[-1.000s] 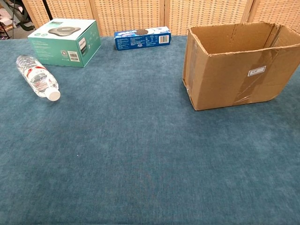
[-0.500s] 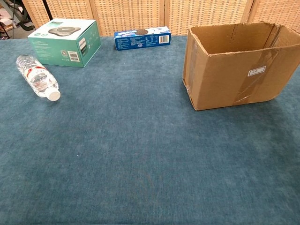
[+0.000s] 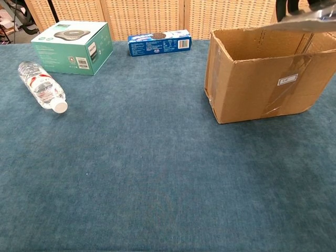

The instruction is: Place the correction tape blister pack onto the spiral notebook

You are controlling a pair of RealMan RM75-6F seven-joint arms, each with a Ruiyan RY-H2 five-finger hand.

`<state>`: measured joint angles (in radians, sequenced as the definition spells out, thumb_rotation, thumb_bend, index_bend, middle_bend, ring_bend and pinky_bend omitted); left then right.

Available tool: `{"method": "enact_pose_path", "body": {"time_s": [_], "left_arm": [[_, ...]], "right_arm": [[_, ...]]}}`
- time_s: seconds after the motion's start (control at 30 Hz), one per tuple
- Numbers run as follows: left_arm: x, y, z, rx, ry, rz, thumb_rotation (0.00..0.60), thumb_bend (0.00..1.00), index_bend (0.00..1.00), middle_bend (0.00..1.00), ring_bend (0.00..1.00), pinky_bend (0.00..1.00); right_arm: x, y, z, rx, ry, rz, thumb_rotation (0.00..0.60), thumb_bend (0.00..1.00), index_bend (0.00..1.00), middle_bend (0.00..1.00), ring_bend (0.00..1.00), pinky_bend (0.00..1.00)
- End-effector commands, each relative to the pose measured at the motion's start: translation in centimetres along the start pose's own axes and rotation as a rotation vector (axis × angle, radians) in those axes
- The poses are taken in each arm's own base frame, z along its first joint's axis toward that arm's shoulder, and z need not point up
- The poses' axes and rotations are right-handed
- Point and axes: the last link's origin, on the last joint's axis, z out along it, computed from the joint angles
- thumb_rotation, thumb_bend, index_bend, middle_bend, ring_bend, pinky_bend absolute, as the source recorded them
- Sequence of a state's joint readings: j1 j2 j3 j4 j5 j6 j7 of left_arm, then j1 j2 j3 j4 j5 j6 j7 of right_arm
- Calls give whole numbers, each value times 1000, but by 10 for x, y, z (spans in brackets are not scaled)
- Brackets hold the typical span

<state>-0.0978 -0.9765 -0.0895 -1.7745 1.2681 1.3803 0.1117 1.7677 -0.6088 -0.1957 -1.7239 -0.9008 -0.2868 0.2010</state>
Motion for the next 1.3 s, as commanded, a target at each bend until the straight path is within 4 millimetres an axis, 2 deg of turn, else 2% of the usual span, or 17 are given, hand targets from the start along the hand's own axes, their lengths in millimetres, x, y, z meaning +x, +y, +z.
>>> {"method": "enact_pose_path", "body": {"time_s": [0.03,0.2,0.27,0.33,0.37,0.4,0.43,0.5,0.53,0.63,0.73,0.8,0.9,1.03,1.13,1.2,1.3], "left_arm": [[-1,0,1,1,-3,1,600,0,0,0,0,0],[-3,2,2,0,-12,10,600,0,0,0,0,0],[-4,2,3,2,-15,12,600,0,0,0,0,0],[-4,2,3,3,-18,11,600,0,0,0,0,0],[-4,2,4,4,-19,11,600,0,0,0,0,0],[-5,1,4,5,-19,10,600,0,0,0,0,0],[-4,1,4,6,-19,9,600,0,0,0,0,0],[-4,0,4,8,-17,8,600,0,0,0,0,0],[-4,0,4,9,-17,9,600,0,0,0,0,0],[-5,0,5,9,-23,12,600,0,0,0,0,0],[-6,1,5,6,-32,17,600,0,0,0,0,0],[-7,2,5,5,-32,18,600,0,0,0,0,0],[-7,1,5,7,-32,16,600,0,0,0,0,0],[-7,1,5,8,-36,14,600,0,0,0,0,0],[-6,0,5,6,-29,7,600,0,0,0,0,0],[-5,-1,4,2,-15,2,600,0,0,0,0,0],[-4,-2,3,-8,-4,-3,600,0,0,0,0,0]], "right_arm": [[-4,5,24,-144,-133,-7,600,1000,567,532,313,225],[-1,0,38,-212,-146,-51,600,1000,564,501,313,179],[-2,-5,41,-226,-150,-47,600,1000,503,385,259,125],[0,-6,43,-236,-142,-47,600,997,336,167,117,65],[1,-7,44,-240,-135,-44,600,958,216,63,43,33],[3,-7,44,-242,-123,-28,600,893,118,11,6,14],[5,-8,43,-244,-112,-13,600,822,68,0,0,5],[8,-8,40,-248,-92,-3,600,574,6,0,0,0],[9,-8,38,-250,-86,-1,600,463,0,0,0,0],[10,-9,33,-248,-68,12,600,216,0,0,0,0],[12,-8,31,-258,-54,23,600,80,0,0,0,0],[11,-7,31,-264,-54,26,600,60,0,0,0,0],[11,-5,28,-267,-46,35,600,84,0,0,0,0],[13,4,6,-234,13,74,600,105,0,0,0,0],[12,18,-15,-121,137,103,600,66,0,0,0,0],[0,39,-29,2,279,135,600,7,0,0,0,0],[-22,59,-35,85,463,141,600,0,0,0,0,0]]}}
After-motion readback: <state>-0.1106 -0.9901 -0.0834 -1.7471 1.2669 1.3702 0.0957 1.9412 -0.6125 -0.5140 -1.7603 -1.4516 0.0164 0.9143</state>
